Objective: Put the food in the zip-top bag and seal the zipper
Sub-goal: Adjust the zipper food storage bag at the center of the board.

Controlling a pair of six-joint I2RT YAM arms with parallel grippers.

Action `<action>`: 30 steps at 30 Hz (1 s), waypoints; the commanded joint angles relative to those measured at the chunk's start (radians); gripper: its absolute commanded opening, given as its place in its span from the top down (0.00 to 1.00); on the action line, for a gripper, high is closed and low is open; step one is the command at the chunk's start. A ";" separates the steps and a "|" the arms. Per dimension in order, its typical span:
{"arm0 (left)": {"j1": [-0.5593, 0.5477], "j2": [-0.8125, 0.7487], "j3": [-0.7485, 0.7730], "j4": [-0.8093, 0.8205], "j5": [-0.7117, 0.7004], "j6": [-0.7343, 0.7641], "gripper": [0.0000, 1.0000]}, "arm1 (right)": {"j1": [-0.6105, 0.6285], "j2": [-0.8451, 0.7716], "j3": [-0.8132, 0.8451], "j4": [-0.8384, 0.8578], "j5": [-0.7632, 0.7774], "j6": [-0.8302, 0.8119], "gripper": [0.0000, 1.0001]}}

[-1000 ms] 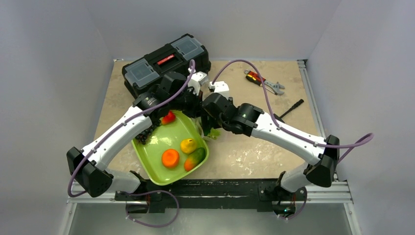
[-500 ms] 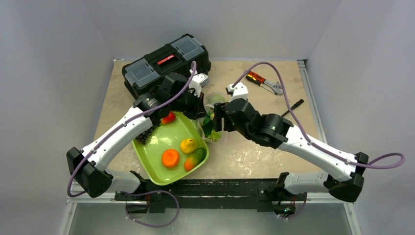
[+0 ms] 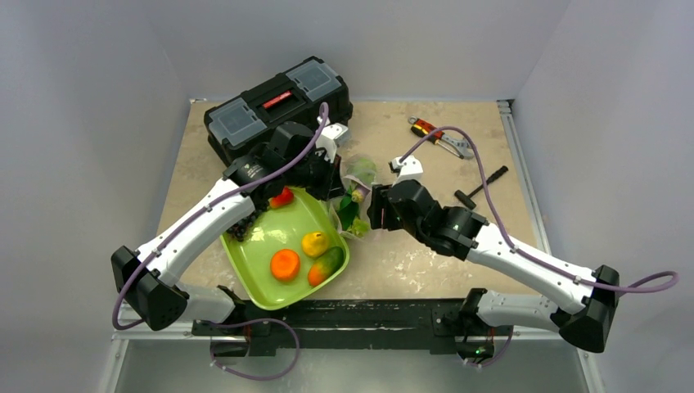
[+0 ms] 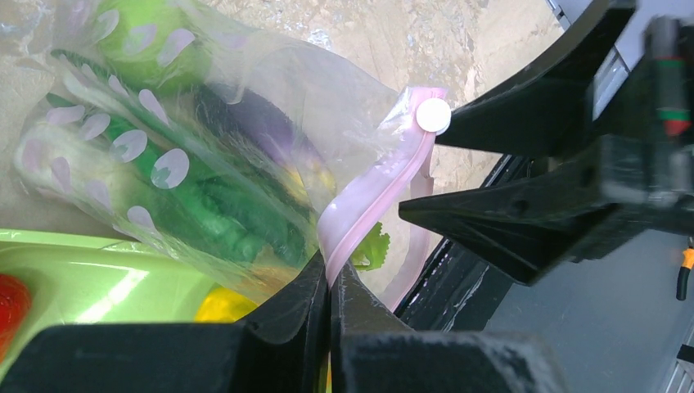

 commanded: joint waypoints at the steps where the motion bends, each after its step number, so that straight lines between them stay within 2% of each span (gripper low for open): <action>1: -0.005 -0.025 0.007 0.027 0.013 0.003 1.00 | -0.005 -0.023 -0.057 0.096 -0.048 0.055 0.45; 5: -0.005 -0.021 0.010 0.028 0.027 0.004 1.00 | -0.005 -0.033 -0.102 0.145 -0.089 0.074 0.55; 7: -0.005 -0.018 0.012 0.030 0.042 0.003 1.00 | -0.005 -0.030 -0.115 0.163 -0.108 0.095 0.64; 8: -0.006 -0.016 0.012 0.032 0.048 0.003 1.00 | -0.006 -0.029 -0.119 0.172 -0.118 0.107 0.73; 10: -0.008 -0.015 0.012 0.033 0.041 0.002 1.00 | -0.005 -0.032 -0.121 0.199 -0.137 0.136 1.00; 14: -0.028 -0.012 0.015 0.024 0.008 0.022 1.00 | -0.007 -0.055 -0.113 0.274 -0.182 0.248 1.00; 18: -0.062 -0.013 0.012 0.021 -0.034 0.047 1.00 | -0.012 -0.057 -0.074 0.282 -0.157 0.404 1.00; 26: -0.117 -0.075 -0.028 0.050 -0.141 0.096 0.99 | -0.019 -0.014 -0.017 0.358 -0.127 0.584 1.00; 30: -0.127 -0.089 -0.045 0.075 -0.133 0.107 0.77 | -0.022 -0.017 -0.035 0.429 -0.117 0.674 1.00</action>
